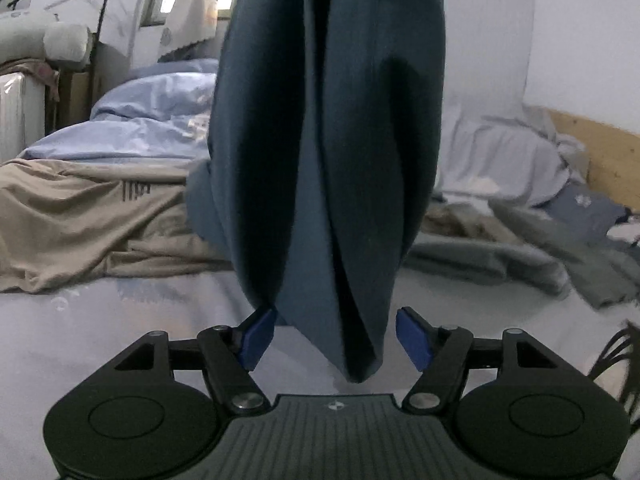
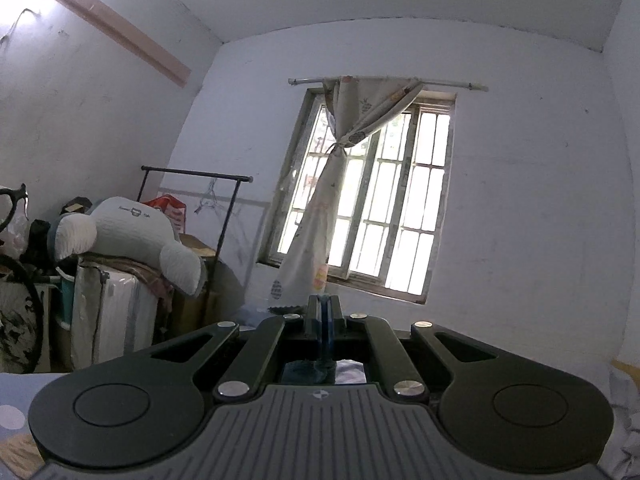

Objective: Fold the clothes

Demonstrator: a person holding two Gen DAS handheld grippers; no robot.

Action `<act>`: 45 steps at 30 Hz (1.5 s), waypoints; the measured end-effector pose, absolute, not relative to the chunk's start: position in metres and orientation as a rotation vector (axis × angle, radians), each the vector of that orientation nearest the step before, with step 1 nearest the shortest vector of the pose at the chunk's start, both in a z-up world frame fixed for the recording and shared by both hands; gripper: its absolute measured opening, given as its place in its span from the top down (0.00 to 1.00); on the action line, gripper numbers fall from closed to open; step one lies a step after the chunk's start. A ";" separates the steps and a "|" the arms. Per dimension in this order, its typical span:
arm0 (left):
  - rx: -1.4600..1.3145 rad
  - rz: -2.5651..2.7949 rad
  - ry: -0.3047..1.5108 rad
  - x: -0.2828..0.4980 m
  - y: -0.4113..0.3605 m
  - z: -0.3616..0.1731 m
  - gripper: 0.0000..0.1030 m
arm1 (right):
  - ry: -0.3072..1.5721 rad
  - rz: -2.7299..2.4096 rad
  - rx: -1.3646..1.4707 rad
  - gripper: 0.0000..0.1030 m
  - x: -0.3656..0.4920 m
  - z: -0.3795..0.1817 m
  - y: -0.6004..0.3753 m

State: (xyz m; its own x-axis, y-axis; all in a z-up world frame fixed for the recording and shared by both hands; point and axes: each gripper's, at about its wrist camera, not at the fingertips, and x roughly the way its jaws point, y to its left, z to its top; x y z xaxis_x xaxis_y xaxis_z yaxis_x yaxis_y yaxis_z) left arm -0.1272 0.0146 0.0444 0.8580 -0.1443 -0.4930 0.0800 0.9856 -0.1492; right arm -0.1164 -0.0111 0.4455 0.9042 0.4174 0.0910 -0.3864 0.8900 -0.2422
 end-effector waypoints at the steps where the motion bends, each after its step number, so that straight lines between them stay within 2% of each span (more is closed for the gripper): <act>1: -0.125 -0.126 0.531 -0.126 0.014 0.043 0.40 | -0.142 0.410 -0.221 0.98 -0.116 0.446 -0.014; 2: -0.125 -0.136 0.535 -0.125 0.014 0.042 0.45 | -0.140 0.402 -0.218 0.98 -0.116 0.447 -0.017; 4: -0.114 -0.149 0.539 -0.125 0.012 0.042 0.71 | -0.136 0.391 -0.211 0.98 -0.116 0.449 -0.023; 5: -0.110 -0.151 0.542 -0.124 0.012 0.042 0.80 | -0.136 0.381 -0.211 0.98 -0.116 0.449 -0.027; 6: -0.109 -0.154 0.544 -0.123 0.012 0.042 0.94 | -0.136 0.370 -0.210 0.98 -0.116 0.449 -0.032; 7: -0.115 -0.157 0.544 -0.124 0.014 0.043 0.97 | -0.135 0.359 -0.207 0.98 -0.115 0.449 -0.037; 11: -0.165 -0.157 0.482 -0.132 0.028 0.057 0.99 | -0.130 0.310 -0.189 0.98 -0.113 0.447 -0.061; 17: -0.297 -0.092 0.299 -0.161 0.091 0.119 1.00 | -0.120 0.219 -0.122 0.98 -0.110 0.443 -0.119; 21: -0.367 -0.029 0.162 -0.176 0.140 0.181 1.00 | -0.124 0.173 -0.059 0.98 -0.116 0.445 -0.161; 25: -0.395 -0.006 0.009 -0.186 0.179 0.268 1.00 | -0.145 0.147 0.003 0.98 -0.130 0.453 -0.196; 32: -0.323 -0.045 -0.173 -0.211 0.194 0.418 1.00 | -0.248 0.137 0.066 0.98 -0.177 0.492 -0.241; 45: -0.357 -0.136 -0.416 -0.275 0.174 0.575 1.00 | -0.501 0.129 0.134 0.98 -0.289 0.583 -0.318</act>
